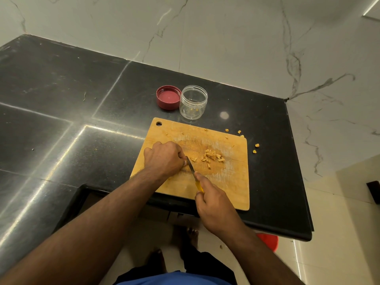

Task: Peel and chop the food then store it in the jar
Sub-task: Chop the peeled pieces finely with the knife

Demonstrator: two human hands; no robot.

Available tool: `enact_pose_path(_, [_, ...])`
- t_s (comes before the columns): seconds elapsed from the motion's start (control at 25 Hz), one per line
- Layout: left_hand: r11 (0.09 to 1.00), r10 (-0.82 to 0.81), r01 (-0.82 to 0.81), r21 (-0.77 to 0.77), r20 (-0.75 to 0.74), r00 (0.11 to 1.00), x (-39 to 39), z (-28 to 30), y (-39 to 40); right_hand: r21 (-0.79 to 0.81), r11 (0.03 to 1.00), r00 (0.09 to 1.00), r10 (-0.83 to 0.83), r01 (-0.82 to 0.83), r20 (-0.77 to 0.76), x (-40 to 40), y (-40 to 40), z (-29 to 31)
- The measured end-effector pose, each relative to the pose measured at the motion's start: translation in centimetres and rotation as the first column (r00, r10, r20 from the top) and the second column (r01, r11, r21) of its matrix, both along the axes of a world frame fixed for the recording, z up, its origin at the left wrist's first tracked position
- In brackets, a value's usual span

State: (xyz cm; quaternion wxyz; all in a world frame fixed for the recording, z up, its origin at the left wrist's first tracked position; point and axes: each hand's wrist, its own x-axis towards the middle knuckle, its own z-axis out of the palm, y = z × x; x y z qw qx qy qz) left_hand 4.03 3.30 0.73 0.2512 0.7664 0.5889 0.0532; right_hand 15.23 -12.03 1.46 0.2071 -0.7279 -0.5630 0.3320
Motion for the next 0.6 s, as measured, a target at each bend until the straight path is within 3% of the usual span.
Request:
enact_pose_path(0.36, [1.0, 0.012, -0.012, 0.019, -0.014, 1.0, -0.2, 0.0, -0.1, -0.01, 0.999, 0.999, -0.031, 0.031, -0.03, 0.3, -2.4, 0.4])
enact_pose_path(0.6, [0.999, -0.047, 0.047, 0.004, -0.006, 0.999, -0.7, 0.5, 0.0, 0.069, 0.989, 0.99, -0.127, 0.131, -0.062, 1.6, -3.1, 0.9])
